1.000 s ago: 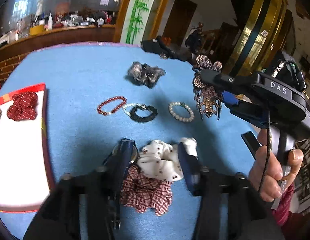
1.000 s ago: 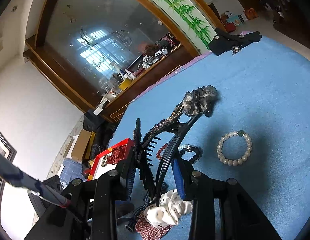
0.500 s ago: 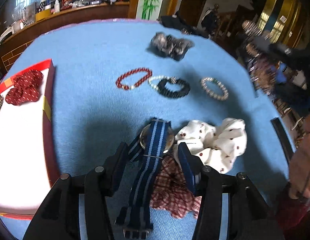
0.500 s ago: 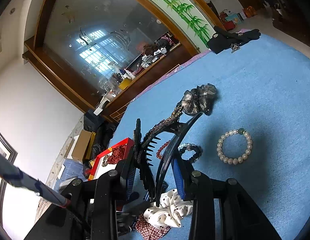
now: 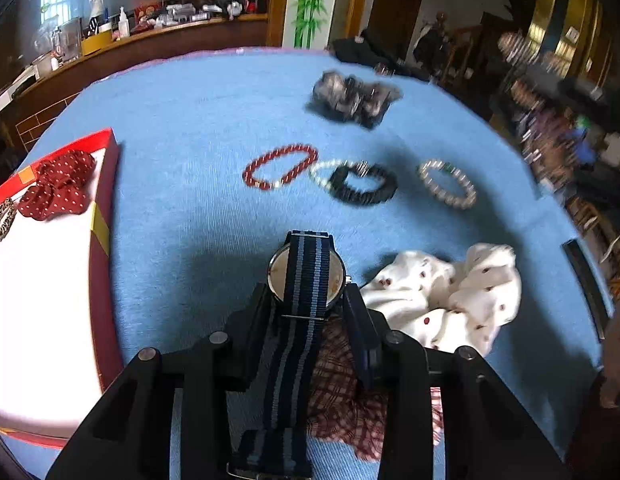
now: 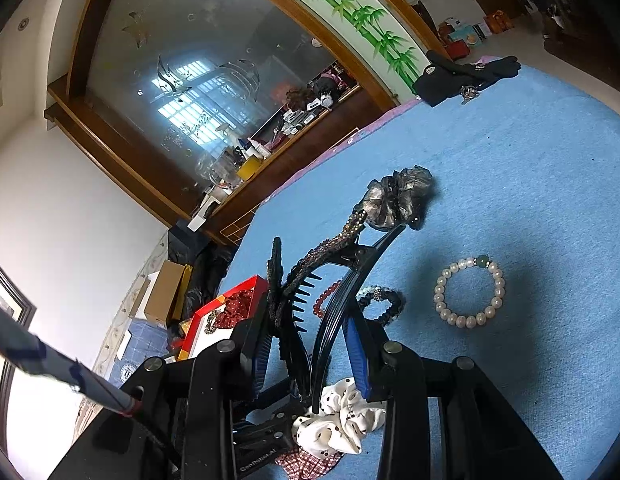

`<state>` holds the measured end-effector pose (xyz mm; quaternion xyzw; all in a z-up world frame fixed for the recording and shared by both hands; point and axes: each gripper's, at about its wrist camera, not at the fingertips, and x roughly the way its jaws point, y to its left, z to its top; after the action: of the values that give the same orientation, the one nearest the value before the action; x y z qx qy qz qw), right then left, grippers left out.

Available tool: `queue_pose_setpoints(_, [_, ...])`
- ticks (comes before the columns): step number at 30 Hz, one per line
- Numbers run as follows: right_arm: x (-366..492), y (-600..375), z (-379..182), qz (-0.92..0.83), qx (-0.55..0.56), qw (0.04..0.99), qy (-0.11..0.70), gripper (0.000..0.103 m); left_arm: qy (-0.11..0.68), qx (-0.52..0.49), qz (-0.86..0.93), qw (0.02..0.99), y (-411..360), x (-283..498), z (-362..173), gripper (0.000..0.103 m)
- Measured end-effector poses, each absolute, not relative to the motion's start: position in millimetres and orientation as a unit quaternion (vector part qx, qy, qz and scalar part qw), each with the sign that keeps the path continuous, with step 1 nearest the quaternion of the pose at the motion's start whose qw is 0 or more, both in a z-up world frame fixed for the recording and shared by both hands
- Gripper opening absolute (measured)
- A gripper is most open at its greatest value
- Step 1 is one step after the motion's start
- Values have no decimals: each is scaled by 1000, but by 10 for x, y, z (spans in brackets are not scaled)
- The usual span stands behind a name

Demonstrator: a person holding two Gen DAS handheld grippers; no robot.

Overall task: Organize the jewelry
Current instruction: 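Carry the watch and claw clips toward the red-rimmed box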

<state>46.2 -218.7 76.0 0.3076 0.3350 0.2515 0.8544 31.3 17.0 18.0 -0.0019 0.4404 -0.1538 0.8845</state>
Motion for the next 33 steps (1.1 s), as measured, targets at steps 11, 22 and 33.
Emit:
queue_pose_setpoints(11, [347, -2092, 878, 268, 279, 869, 310, 37, 355, -17, -152, 922, 256, 80, 857, 36])
queue_pose_setpoints(22, [75, -1930, 957, 244, 205, 904, 285, 37, 305, 7, -135, 943, 195, -84, 1144, 36])
queue_pose_setpoints(33, [-205, -1837, 1015, 228, 160, 921, 274, 37, 289, 15, -136, 947, 163, -247, 1205, 36])
